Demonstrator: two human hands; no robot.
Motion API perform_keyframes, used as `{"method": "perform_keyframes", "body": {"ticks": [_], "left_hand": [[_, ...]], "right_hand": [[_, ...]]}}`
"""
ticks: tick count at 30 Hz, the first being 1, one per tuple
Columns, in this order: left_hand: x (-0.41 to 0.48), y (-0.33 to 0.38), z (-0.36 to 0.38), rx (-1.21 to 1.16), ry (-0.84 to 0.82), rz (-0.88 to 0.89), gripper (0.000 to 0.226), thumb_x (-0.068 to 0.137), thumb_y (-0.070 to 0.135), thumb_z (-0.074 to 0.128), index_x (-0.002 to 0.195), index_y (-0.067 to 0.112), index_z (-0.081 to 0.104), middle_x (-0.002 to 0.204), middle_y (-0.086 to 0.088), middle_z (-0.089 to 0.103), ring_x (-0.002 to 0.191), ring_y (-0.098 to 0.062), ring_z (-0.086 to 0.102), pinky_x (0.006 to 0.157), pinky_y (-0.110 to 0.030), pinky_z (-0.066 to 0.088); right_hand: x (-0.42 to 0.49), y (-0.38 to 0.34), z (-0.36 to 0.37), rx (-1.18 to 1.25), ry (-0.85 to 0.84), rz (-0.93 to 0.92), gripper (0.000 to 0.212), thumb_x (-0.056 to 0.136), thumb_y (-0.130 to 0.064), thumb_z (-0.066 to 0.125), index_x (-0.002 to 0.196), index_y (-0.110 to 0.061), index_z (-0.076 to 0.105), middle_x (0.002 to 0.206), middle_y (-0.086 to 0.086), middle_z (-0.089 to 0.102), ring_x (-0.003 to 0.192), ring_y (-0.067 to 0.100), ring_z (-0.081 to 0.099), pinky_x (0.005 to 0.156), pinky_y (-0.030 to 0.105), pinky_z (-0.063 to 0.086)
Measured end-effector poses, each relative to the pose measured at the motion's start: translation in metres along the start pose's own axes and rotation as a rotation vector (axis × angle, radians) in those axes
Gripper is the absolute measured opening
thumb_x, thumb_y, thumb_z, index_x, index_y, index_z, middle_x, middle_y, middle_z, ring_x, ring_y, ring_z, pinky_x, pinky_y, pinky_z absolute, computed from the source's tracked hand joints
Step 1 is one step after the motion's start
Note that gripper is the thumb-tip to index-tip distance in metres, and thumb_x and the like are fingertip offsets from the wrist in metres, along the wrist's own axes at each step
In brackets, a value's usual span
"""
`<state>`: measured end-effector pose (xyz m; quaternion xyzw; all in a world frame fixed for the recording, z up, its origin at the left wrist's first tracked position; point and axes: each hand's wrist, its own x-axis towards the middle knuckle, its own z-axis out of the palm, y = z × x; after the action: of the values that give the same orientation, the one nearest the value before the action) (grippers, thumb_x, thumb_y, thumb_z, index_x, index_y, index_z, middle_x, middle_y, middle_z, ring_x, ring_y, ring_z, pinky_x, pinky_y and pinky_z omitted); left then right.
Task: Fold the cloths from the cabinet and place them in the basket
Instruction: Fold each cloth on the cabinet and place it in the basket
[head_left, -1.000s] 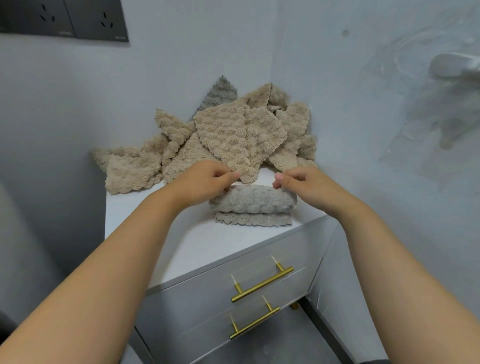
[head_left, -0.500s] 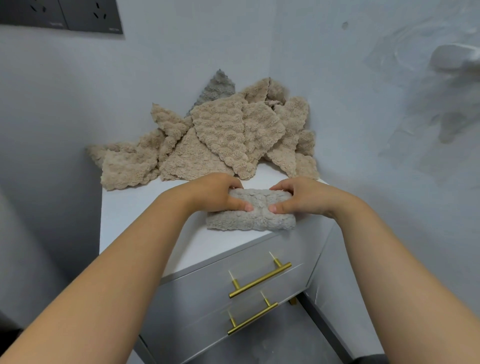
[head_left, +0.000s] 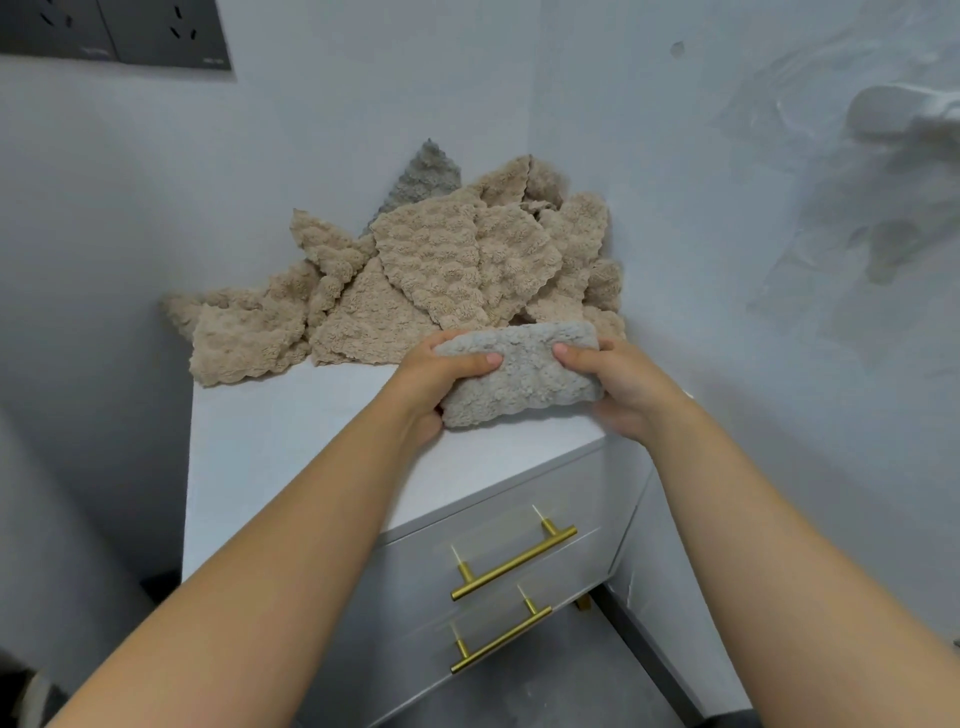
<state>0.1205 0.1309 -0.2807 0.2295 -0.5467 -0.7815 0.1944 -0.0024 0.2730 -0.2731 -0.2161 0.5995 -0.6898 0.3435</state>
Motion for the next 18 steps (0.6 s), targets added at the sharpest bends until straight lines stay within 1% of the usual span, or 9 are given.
{"method": "perform_keyframes", "body": {"ticks": [2,4,6,7,9,11,14,16,18], "left_hand": [[0.003,-0.006,0.008,-0.117,0.011,0.017,0.06,0.068,-0.004,0.075,0.124,0.009,0.056,0.112,-0.018,0.066,0.09,-0.03,0.068,0.067,-0.038,0.058],[0.005,-0.011,0.016,-0.173,0.035,0.035,0.063,0.069,-0.003,0.075,0.127,0.011,0.054,0.116,-0.018,0.065,0.094,-0.032,0.068,0.07,-0.039,0.057],[0.006,-0.019,0.027,-0.147,0.068,0.064,0.058,0.071,0.001,0.076,0.124,0.012,0.055,0.115,-0.017,0.066,0.097,-0.032,0.067,0.078,-0.044,0.057],[0.003,-0.022,0.034,-0.06,0.095,0.096,0.053,0.07,0.007,0.078,0.119,0.013,0.058,0.113,-0.015,0.067,0.097,-0.031,0.067,0.082,-0.046,0.056],[-0.005,-0.028,0.049,0.228,0.173,0.185,0.04,0.071,0.019,0.078,0.107,0.017,0.06,0.106,-0.006,0.068,0.096,-0.023,0.066,0.087,-0.041,0.055],[-0.011,-0.035,0.064,0.377,0.203,0.244,0.029,0.079,0.016,0.074,0.103,0.021,0.058,0.103,-0.003,0.067,0.095,-0.02,0.065,0.087,-0.036,0.054],[-0.02,-0.042,0.092,0.171,0.11,0.168,0.03,0.083,-0.003,0.062,0.106,0.017,0.062,0.105,-0.007,0.067,0.094,-0.021,0.065,0.084,-0.036,0.055],[-0.028,-0.051,0.116,0.054,0.068,0.112,0.034,0.084,-0.009,0.055,0.097,0.021,0.064,0.1,-0.005,0.067,0.089,-0.017,0.065,0.079,-0.032,0.056],[-0.036,-0.064,0.14,0.003,0.064,0.067,0.035,0.084,-0.011,0.051,0.089,0.02,0.065,0.094,-0.004,0.067,0.089,-0.02,0.064,0.084,-0.035,0.055]], "right_hand": [[0.0,0.0,0.001,0.076,0.04,-0.034,0.023,0.091,-0.006,0.057,0.114,-0.008,0.06,0.108,0.012,0.069,0.098,0.027,0.066,0.081,0.041,0.054],[-0.002,-0.002,0.002,0.1,0.112,-0.067,0.014,0.092,-0.016,0.059,0.105,-0.013,0.063,0.1,0.007,0.071,0.091,0.021,0.068,0.073,0.036,0.055],[-0.001,-0.002,0.001,-0.07,0.261,-0.161,0.009,0.089,-0.025,0.065,0.094,-0.018,0.064,0.097,0.004,0.07,0.09,0.019,0.068,0.076,0.036,0.056],[-0.001,-0.002,-0.001,-0.213,0.357,-0.226,0.008,0.087,-0.027,0.067,0.089,-0.021,0.063,0.094,0.002,0.069,0.09,0.019,0.067,0.08,0.036,0.055],[-0.002,-0.001,-0.005,-0.423,0.529,-0.319,0.012,0.085,-0.029,0.069,0.082,-0.02,0.061,0.086,-0.002,0.066,0.088,0.02,0.065,0.075,0.032,0.051],[-0.005,0.001,-0.013,-0.528,0.629,-0.334,0.019,0.085,-0.03,0.068,0.09,-0.012,0.063,0.089,0.003,0.066,0.087,0.023,0.064,0.07,0.028,0.044],[-0.027,0.003,-0.037,-0.705,0.733,-0.364,0.028,0.087,-0.032,0.064,0.098,-0.006,0.061,0.097,0.01,0.066,0.091,0.029,0.061,0.068,0.029,0.039],[-0.047,0.0,-0.054,-0.86,0.781,-0.41,0.028,0.089,-0.034,0.06,0.099,-0.008,0.057,0.097,0.009,0.065,0.089,0.029,0.06,0.066,0.03,0.038],[-0.066,-0.005,-0.066,-1.072,0.79,-0.467,0.026,0.091,-0.034,0.057,0.1,-0.01,0.054,0.096,0.007,0.062,0.087,0.028,0.058,0.065,0.032,0.038]]}}
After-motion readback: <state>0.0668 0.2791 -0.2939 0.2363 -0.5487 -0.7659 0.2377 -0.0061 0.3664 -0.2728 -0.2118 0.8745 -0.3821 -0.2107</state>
